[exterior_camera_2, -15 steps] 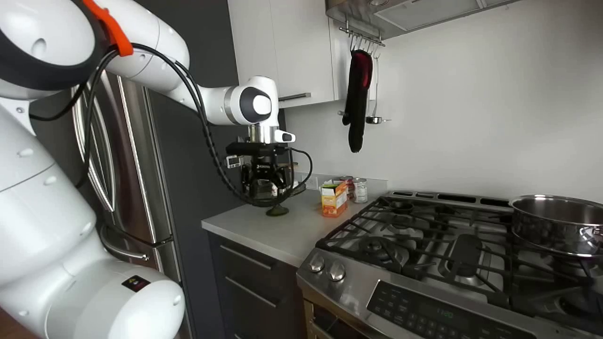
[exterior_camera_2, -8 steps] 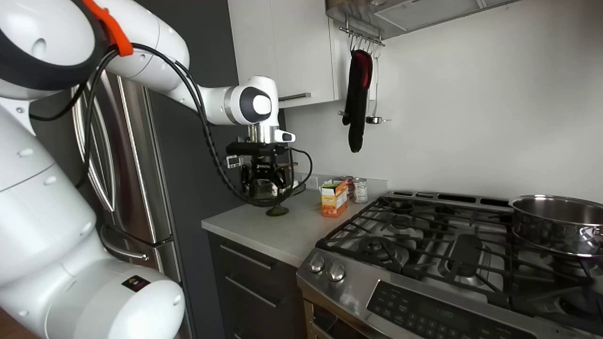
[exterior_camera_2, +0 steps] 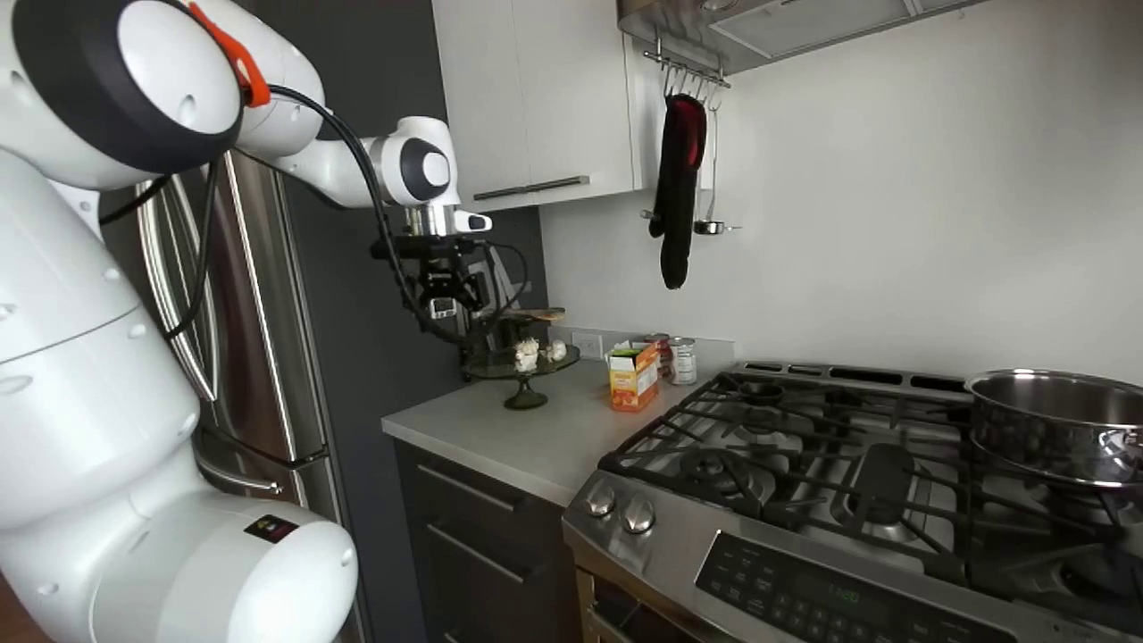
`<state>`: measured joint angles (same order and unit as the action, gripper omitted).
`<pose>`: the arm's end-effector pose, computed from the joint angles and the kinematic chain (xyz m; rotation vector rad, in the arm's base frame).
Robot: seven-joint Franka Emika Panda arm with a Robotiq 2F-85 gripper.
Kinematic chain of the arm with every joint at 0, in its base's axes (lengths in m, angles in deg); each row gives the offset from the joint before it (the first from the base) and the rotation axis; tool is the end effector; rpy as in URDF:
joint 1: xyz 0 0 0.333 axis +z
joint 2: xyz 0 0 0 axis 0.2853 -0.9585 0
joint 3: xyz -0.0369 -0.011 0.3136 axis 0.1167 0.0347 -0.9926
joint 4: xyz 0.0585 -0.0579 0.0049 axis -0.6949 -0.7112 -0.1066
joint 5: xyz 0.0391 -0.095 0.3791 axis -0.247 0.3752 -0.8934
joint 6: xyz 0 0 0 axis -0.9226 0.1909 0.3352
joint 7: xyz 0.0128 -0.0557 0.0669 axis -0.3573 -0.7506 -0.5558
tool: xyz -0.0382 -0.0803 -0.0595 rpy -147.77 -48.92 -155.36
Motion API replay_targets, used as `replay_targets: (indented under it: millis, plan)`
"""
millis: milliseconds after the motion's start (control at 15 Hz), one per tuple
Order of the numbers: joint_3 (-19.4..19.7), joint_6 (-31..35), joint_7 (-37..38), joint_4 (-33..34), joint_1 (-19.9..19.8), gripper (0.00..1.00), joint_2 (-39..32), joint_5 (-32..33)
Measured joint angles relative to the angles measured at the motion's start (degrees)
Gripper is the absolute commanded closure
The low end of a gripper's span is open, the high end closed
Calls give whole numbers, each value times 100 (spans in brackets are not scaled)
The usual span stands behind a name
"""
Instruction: Put the packet on the stand into box
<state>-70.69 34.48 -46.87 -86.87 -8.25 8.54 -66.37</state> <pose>0.4594 0.1628 0.5697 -3.0658 -0.3985 -0.1486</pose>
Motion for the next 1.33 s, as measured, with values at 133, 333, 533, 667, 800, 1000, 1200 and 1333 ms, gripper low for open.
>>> replay_targets:
  millis: [133,333,533,667,800,1000,1200,1333]
  plan:
    - [-266,0,495,510,138,0,-290,-39]
    - [-565,66,1718,1292,181,0,-820,-6]
    - [-703,391,2398,1801,236,0,-1265,120]
    - [-705,400,2452,1902,245,0,-1373,124]
    - [-704,400,2466,1920,244,0,-1385,124]
    - [-704,400,2475,1938,244,0,-1385,124]
    - [-694,448,2540,2037,255,0,-1448,105]
    - [-693,552,2899,2307,291,0,-1670,128]
